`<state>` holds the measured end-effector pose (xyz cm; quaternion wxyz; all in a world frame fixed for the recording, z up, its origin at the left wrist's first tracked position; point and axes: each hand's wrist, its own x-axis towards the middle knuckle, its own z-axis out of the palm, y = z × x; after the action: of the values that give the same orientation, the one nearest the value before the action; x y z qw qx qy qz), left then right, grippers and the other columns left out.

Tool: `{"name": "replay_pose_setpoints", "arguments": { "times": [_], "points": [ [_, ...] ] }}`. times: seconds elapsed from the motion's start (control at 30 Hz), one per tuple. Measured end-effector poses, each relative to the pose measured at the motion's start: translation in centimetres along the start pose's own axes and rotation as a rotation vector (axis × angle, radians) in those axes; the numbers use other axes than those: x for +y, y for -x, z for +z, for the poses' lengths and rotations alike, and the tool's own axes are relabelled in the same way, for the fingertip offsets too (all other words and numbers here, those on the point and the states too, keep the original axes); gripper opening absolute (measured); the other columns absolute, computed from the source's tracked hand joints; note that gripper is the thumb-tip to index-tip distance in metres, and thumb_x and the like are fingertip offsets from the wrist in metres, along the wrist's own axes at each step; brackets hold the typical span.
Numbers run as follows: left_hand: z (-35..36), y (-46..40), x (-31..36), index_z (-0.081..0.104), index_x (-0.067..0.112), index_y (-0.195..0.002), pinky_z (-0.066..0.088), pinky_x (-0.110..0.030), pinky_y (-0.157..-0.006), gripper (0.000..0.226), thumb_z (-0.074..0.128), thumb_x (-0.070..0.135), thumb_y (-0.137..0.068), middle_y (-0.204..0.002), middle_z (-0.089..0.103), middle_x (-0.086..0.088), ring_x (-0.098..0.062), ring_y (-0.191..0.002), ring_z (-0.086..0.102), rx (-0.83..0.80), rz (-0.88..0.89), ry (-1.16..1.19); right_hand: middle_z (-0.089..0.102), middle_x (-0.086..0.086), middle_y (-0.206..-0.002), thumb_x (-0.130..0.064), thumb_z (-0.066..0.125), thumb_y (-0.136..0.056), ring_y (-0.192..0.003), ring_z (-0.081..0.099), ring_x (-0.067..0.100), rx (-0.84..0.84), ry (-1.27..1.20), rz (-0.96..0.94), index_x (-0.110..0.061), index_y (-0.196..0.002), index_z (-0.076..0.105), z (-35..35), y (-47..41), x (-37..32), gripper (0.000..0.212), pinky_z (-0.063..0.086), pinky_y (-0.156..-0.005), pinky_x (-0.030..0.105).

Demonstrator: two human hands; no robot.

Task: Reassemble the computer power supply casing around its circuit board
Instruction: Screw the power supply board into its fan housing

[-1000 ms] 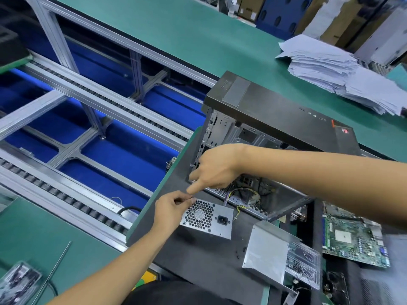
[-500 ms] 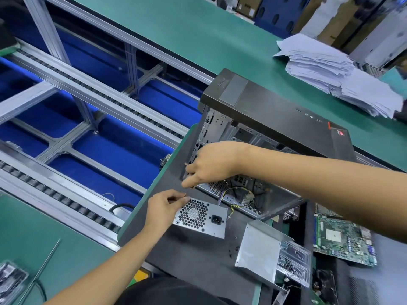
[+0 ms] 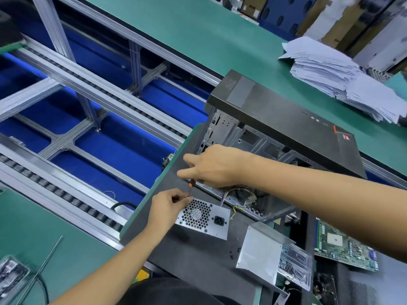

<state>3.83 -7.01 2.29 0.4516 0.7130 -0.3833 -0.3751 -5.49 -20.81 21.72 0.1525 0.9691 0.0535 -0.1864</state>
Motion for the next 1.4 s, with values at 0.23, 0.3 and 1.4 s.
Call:
{"name": "replay_pose_setpoints", "arguments": {
  "times": [0.23, 0.3, 1.4],
  "points": [
    [0.1, 0.4, -0.1, 0.080, 0.028, -0.086, 0.047, -0.010, -0.060, 0.010, 0.087, 0.029, -0.079, -0.071, 0.072, 0.010, -0.003, -0.068, 0.065, 0.040, 0.033, 0.009, 0.068, 0.006, -0.075, -0.040, 0.040, -0.099, -0.055, 0.039, 0.028, -0.008, 0.062, 0.171, -0.017, -0.098, 0.053, 0.7, 0.1, -1.0, 0.027, 0.016, -0.046, 0.030],
    [-0.1, 0.3, -0.1, 0.080, 0.028, -0.085, 0.046, -0.010, -0.059, 0.008, 0.087, 0.029, -0.080, -0.071, 0.073, 0.011, -0.003, -0.067, 0.065, 0.027, 0.052, 0.006, 0.067, 0.006, -0.077, -0.043, 0.038, -0.098, -0.050, 0.037, 0.026, -0.001, 0.065, 0.201, -0.017, -0.110, 0.050, 1.1, 0.3, -1.4, 0.032, 0.015, -0.045, 0.029],
    [0.0, 0.1, -0.1, 0.079, 0.035, -0.089, 0.045, -0.011, -0.059, 0.029, 0.093, 0.045, -0.065, -0.072, 0.067, 0.009, -0.004, -0.067, 0.058, -0.007, -0.016, -0.027, 0.038, -0.002, -0.061, -0.044, 0.049, -0.096, -0.056, 0.049, 0.024, -0.125, -0.280, 0.451, -0.011, -0.115, 0.045, 1.3, -0.5, -1.4, 0.039, 0.031, -0.048, 0.032]
  ]
}}
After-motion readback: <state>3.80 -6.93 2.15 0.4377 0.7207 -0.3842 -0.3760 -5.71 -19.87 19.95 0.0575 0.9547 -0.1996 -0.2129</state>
